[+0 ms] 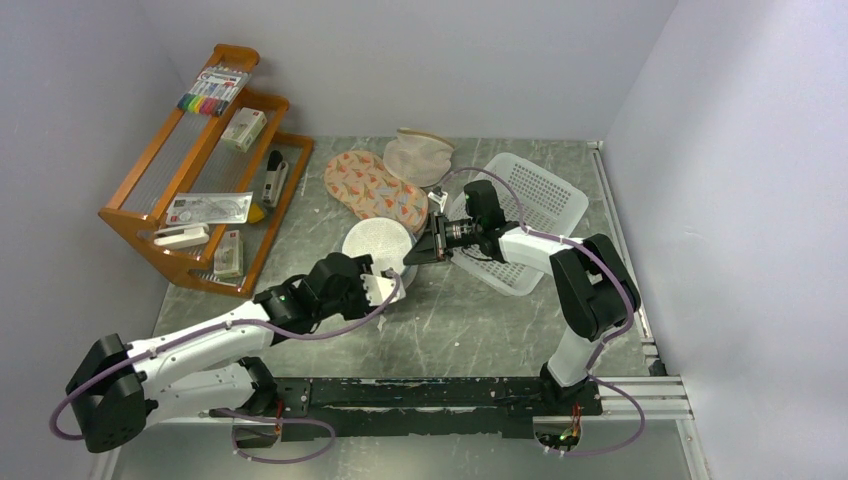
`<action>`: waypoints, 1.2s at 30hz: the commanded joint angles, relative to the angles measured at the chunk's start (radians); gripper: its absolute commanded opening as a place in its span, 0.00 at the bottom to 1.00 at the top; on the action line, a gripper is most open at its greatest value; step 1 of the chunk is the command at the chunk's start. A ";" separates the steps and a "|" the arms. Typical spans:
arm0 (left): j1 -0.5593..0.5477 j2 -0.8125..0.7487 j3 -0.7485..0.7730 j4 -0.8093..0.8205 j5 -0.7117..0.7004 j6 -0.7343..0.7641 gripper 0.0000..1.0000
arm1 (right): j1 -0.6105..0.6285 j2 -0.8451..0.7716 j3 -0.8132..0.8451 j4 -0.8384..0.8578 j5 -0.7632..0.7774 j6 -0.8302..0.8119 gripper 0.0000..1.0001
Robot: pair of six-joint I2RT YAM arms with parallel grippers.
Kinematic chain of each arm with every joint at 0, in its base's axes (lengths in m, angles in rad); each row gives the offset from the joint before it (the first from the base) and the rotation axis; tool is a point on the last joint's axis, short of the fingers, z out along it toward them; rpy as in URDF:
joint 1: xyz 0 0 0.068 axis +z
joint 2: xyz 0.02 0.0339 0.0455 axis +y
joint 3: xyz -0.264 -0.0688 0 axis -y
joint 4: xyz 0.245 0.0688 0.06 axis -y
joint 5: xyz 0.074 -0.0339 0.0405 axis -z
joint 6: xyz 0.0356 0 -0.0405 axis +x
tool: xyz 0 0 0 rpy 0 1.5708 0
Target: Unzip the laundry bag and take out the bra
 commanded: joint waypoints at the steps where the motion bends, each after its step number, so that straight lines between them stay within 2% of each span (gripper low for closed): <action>1: -0.009 0.037 0.008 0.096 -0.138 0.030 0.75 | -0.007 -0.010 0.016 0.054 -0.022 0.021 0.12; 8: -0.010 0.131 0.098 0.055 -0.109 -0.053 0.43 | -0.007 -0.029 0.011 0.041 0.009 0.006 0.13; 11: -0.009 0.108 0.117 0.022 -0.037 -0.093 0.35 | -0.005 -0.045 0.020 0.000 0.072 -0.042 0.14; 15: -0.009 0.053 0.140 -0.040 0.014 -0.175 0.31 | -0.007 -0.068 0.057 -0.116 0.177 -0.128 0.24; 18: -0.009 0.040 0.178 -0.102 0.046 -0.233 0.10 | -0.007 -0.094 0.102 -0.174 0.246 -0.183 0.33; 19: -0.009 0.045 0.190 -0.120 0.052 -0.256 0.07 | -0.007 -0.103 0.110 -0.189 0.266 -0.199 0.35; 25: -0.009 0.099 0.228 -0.169 0.054 -0.332 0.07 | -0.007 -0.172 0.116 -0.208 0.354 -0.255 0.55; 30: -0.006 0.096 0.250 -0.165 0.047 -0.414 0.07 | -0.007 -0.299 0.027 -0.136 0.470 -0.299 0.73; 33: -0.005 0.089 0.238 -0.143 0.096 -0.478 0.07 | -0.006 -0.388 -0.031 -0.112 0.550 -0.333 0.80; 36: 0.005 0.074 0.229 -0.127 0.118 -0.504 0.07 | -0.006 -0.469 -0.081 -0.098 0.624 -0.376 0.81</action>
